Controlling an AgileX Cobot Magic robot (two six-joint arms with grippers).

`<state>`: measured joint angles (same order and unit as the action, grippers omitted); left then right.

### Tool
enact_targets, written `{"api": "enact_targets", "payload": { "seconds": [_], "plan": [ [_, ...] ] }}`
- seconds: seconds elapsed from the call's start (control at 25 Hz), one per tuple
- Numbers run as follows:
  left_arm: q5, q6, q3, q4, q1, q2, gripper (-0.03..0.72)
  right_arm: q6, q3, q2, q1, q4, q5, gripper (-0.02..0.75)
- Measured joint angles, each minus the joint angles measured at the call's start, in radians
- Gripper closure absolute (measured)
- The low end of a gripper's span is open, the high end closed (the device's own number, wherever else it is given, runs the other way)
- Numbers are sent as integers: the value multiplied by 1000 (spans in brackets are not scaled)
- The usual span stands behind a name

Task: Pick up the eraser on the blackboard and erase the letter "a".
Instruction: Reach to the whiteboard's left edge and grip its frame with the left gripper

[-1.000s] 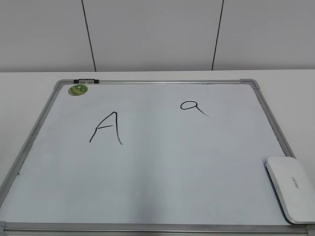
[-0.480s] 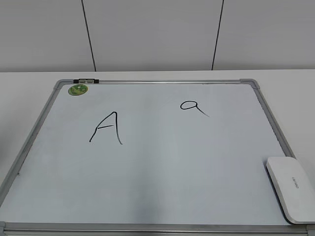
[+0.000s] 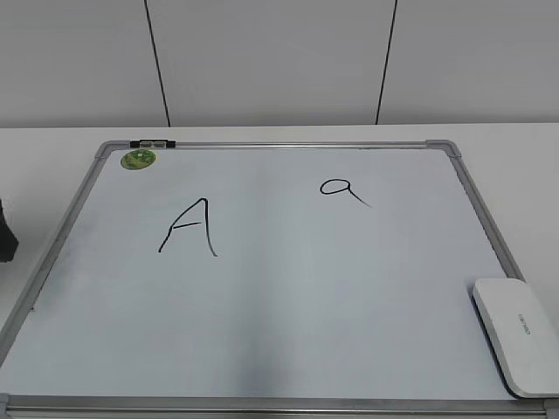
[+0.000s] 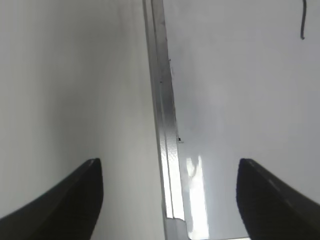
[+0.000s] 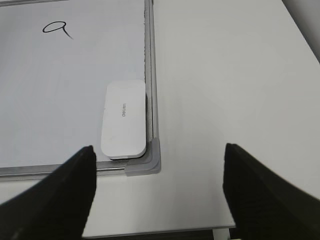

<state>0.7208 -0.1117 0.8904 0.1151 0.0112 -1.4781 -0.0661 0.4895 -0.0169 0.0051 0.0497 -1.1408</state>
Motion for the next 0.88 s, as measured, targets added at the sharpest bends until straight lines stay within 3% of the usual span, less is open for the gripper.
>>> {"api": "enact_targets", "payload": {
  "seconds": [0.36,0.88],
  "plan": [
    [61,-55,185,14,0,-208,95,0,0,0,0,0,0,151],
    [173,-153,412,56,-17,-461,214,0,0,0,0,0,0,152]
  ]
}}
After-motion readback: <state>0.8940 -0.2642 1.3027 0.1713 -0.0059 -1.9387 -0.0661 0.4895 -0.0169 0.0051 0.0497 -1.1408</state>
